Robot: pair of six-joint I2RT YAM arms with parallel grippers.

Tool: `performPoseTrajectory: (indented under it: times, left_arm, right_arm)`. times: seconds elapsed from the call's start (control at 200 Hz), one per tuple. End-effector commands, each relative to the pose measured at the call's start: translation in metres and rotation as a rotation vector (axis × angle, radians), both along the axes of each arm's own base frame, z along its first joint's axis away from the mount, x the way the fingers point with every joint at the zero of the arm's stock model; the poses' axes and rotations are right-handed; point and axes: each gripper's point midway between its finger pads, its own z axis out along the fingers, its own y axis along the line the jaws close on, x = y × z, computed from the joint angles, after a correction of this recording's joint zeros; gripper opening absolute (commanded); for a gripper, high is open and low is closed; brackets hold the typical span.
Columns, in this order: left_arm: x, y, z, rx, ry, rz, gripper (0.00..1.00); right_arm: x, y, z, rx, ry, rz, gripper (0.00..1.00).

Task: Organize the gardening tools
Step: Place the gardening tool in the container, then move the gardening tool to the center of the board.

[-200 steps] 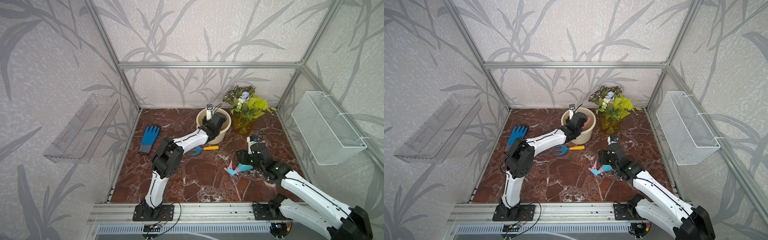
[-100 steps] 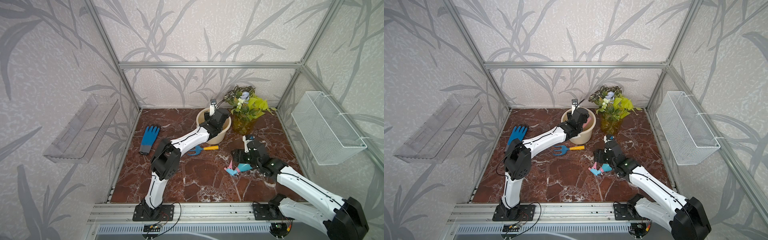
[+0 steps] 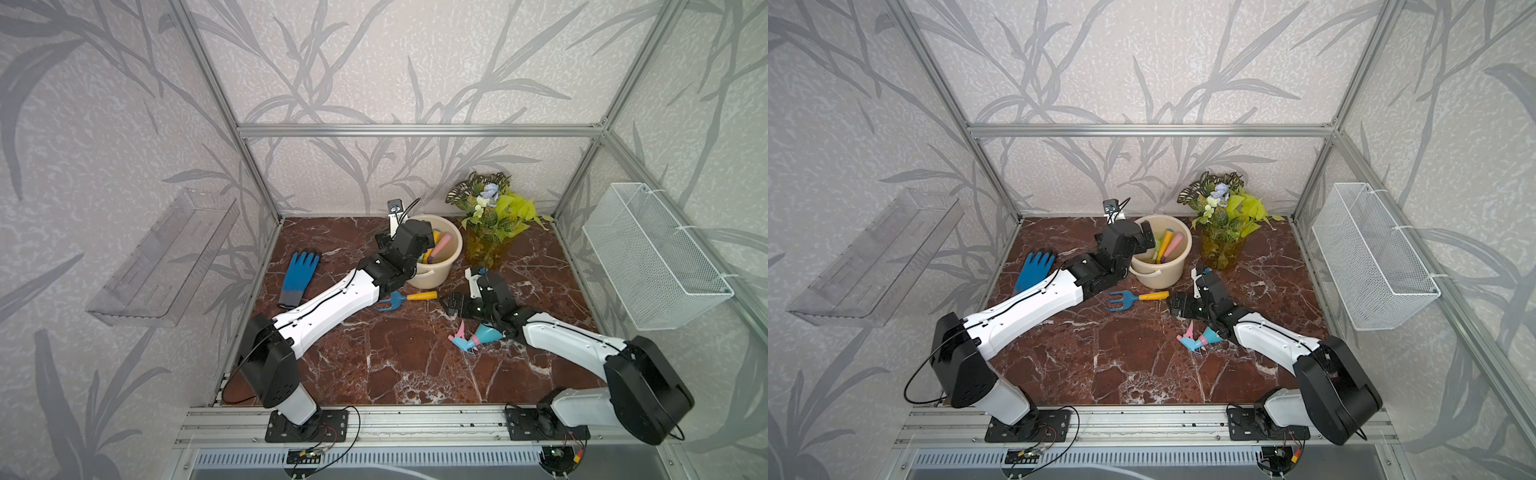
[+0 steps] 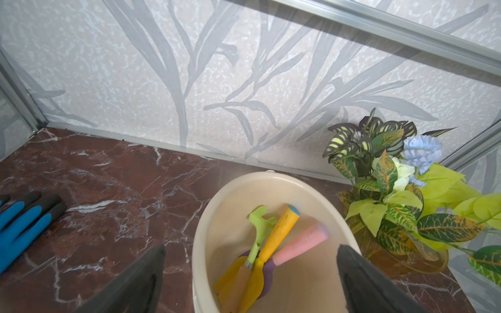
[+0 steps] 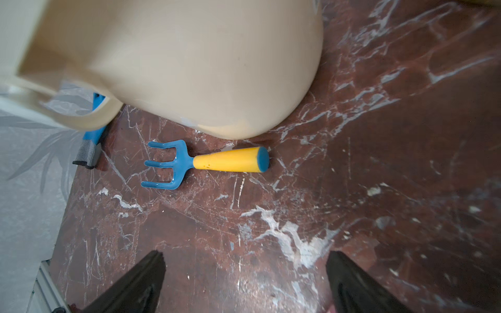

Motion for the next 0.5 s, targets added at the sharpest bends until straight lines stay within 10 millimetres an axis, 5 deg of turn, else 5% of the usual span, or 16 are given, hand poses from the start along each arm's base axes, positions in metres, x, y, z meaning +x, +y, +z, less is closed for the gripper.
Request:
performPoseTrajectory:
  times: [0.0,0.495]
  left_arm:
    - [-0.020,0.016,-0.024,-0.028,0.068,0.007,1.00]
    - [-0.078,0.085,-0.083,-0.142,0.161,0.107,1.00]
  right_arm:
    - [0.011,0.017,0.007,0.106,-0.081,0.054,1.00]
    - [0.041,0.037,-0.018,0.080,-0.188,0.112,0.97]
